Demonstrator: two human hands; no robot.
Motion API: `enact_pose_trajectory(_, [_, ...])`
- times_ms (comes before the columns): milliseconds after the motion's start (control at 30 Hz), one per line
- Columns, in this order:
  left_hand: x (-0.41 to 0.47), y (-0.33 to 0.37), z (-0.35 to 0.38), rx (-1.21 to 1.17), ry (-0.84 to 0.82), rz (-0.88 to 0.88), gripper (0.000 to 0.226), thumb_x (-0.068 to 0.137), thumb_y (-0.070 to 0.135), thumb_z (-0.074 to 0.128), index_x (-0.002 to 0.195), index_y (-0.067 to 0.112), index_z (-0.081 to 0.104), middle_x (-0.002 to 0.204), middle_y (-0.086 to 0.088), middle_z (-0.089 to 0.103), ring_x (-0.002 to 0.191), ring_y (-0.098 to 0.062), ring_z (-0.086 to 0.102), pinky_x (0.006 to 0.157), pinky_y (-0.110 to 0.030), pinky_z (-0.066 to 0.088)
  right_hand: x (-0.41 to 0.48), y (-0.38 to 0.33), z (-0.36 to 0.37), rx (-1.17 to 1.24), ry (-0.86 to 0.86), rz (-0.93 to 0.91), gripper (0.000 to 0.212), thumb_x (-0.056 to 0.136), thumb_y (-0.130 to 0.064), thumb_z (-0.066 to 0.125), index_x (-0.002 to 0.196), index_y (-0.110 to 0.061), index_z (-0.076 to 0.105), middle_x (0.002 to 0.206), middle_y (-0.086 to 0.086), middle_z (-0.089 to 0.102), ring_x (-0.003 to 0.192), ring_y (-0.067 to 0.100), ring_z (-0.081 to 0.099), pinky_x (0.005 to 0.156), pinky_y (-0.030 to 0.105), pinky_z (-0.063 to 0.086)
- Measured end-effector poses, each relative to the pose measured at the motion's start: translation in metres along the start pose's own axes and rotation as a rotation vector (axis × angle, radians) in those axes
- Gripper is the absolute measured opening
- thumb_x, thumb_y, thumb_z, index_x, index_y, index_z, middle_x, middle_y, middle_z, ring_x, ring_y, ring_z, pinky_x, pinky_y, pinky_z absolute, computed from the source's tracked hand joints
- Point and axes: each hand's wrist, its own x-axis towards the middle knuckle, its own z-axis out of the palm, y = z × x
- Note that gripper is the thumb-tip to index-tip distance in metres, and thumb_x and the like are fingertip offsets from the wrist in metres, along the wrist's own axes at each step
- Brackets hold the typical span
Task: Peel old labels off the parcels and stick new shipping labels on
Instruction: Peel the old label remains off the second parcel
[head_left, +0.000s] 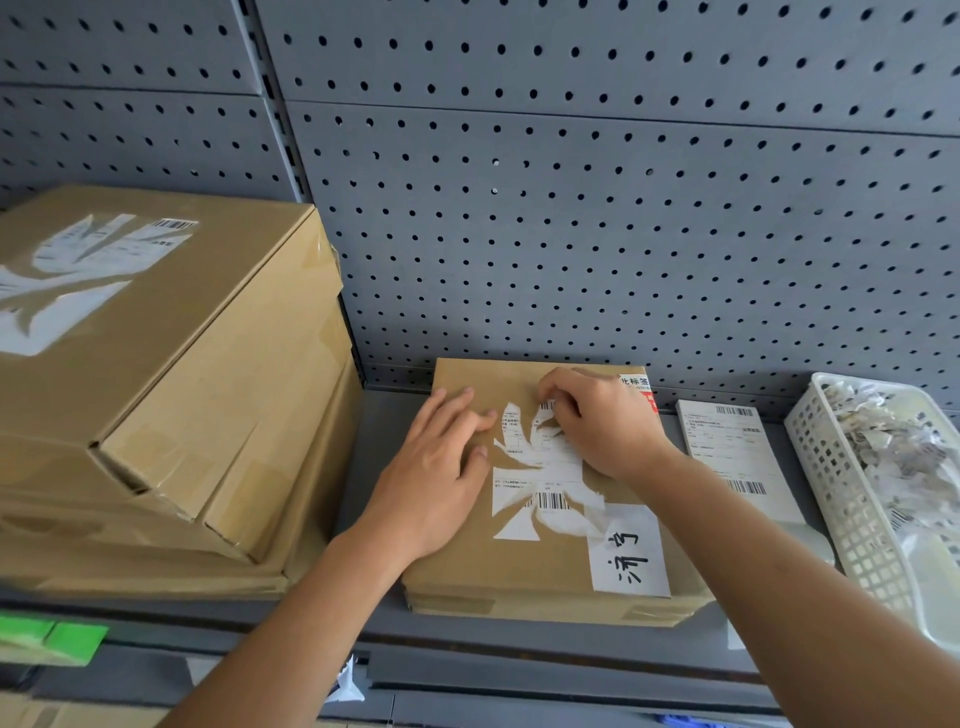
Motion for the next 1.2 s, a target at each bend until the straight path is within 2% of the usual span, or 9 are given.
enact_pose_trajectory(133, [0.000, 0.001, 0.000, 0.000, -0.003, 0.000, 0.037, 0.107, 0.035, 0.036, 0.144, 0.043, 0.041, 0.162, 0.029, 0.010, 0.148, 0.010, -0.013, 0.119, -0.037, 0.021, -0.002, 0.003, -0.001, 0.078, 0.036, 0.034, 0.021, 0.091, -0.006, 0.048, 0.086, -0.022, 0.062, 0.065, -0.011, 0.057, 0.051, 0.009, 0.045, 0.049, 0.027, 0.030])
enact_pose_trajectory(300, [-0.001, 0.001, -0.001, 0.000, -0.005, -0.004, 0.037, 0.108, 0.036, 0.036, 0.144, 0.042, 0.041, 0.162, 0.029, 0.010, 0.148, 0.010, -0.013, 0.118, -0.036, 0.021, 0.001, 0.001, 0.001, 0.033, 0.011, 0.018, 0.024, 0.092, -0.010, 0.050, 0.095, -0.024, 0.068, 0.088, -0.010, 0.069, 0.059, 0.010, 0.053, 0.057, 0.032, 0.047])
enact_pose_trajectory(467, [0.000, 0.001, -0.001, 0.000, -0.004, -0.001, 0.037, 0.108, 0.035, 0.036, 0.144, 0.043, 0.041, 0.163, 0.029, 0.011, 0.148, 0.010, -0.013, 0.117, -0.034, 0.021, -0.004, 0.002, 0.001, 0.075, 0.063, 0.039, 0.022, 0.090, -0.007, 0.049, 0.089, -0.022, 0.065, 0.065, -0.011, 0.058, 0.049, 0.009, 0.045, 0.047, 0.027, 0.034])
enact_pose_trajectory(600, [-0.001, 0.001, -0.001, 0.004, -0.004, -0.002, 0.037, 0.108, 0.035, 0.036, 0.143, 0.043, 0.041, 0.163, 0.029, 0.011, 0.148, 0.010, -0.013, 0.117, -0.033, 0.021, -0.002, 0.003, 0.002, 0.067, 0.030, 0.004, 0.025, 0.091, -0.008, 0.051, 0.096, -0.024, 0.070, 0.088, -0.009, 0.069, 0.061, 0.009, 0.055, 0.056, 0.030, 0.045])
enact_pose_trajectory(733, [0.000, 0.001, -0.001, 0.002, -0.004, -0.004, 0.037, 0.108, 0.036, 0.035, 0.143, 0.044, 0.041, 0.162, 0.030, 0.010, 0.148, 0.011, -0.014, 0.118, -0.035, 0.021, -0.003, 0.004, -0.003, 0.149, 0.045, 0.027, 0.021, 0.088, -0.003, 0.050, 0.080, -0.018, 0.063, 0.068, -0.009, 0.061, 0.060, 0.008, 0.052, 0.051, 0.027, 0.036])
enact_pose_trajectory(967, [0.000, 0.001, 0.000, 0.009, 0.003, 0.009, 0.038, 0.108, 0.035, 0.036, 0.145, 0.041, 0.041, 0.163, 0.027, 0.011, 0.149, 0.009, -0.013, 0.119, -0.035, 0.020, 0.001, 0.002, -0.012, 0.047, -0.065, -0.053, 0.011, 0.095, -0.016, 0.061, 0.103, -0.019, 0.068, 0.072, -0.018, 0.052, 0.053, 0.003, 0.049, 0.051, 0.012, 0.030])
enact_pose_trajectory(1033, [-0.001, 0.001, -0.001, 0.012, 0.002, 0.013, 0.038, 0.108, 0.035, 0.035, 0.145, 0.040, 0.041, 0.163, 0.027, 0.011, 0.149, 0.008, -0.013, 0.119, -0.034, 0.019, 0.006, 0.002, -0.012, -0.016, -0.111, -0.079, 0.011, 0.096, -0.018, 0.060, 0.104, -0.019, 0.067, 0.075, -0.016, 0.053, 0.062, 0.006, 0.053, 0.056, 0.019, 0.035])
enact_pose_trajectory(1100, [-0.001, 0.001, -0.001, 0.014, 0.002, 0.013, 0.038, 0.108, 0.035, 0.035, 0.145, 0.041, 0.041, 0.163, 0.027, 0.011, 0.149, 0.007, -0.013, 0.119, -0.034, 0.018, 0.009, 0.001, -0.012, -0.045, -0.136, -0.100, 0.011, 0.095, -0.016, 0.059, 0.102, -0.018, 0.067, 0.083, -0.008, 0.060, 0.074, 0.021, 0.061, 0.064, 0.029, 0.044])
enact_pose_trajectory(1200, [-0.001, 0.001, -0.001, 0.014, 0.001, 0.009, 0.038, 0.108, 0.036, 0.035, 0.146, 0.041, 0.040, 0.163, 0.027, 0.010, 0.149, 0.007, -0.013, 0.120, -0.034, 0.017, 0.012, 0.001, -0.013, -0.076, -0.144, -0.122, 0.011, 0.096, -0.014, 0.056, 0.101, -0.015, 0.066, 0.092, -0.001, 0.063, 0.078, 0.025, 0.059, 0.070, 0.035, 0.048])
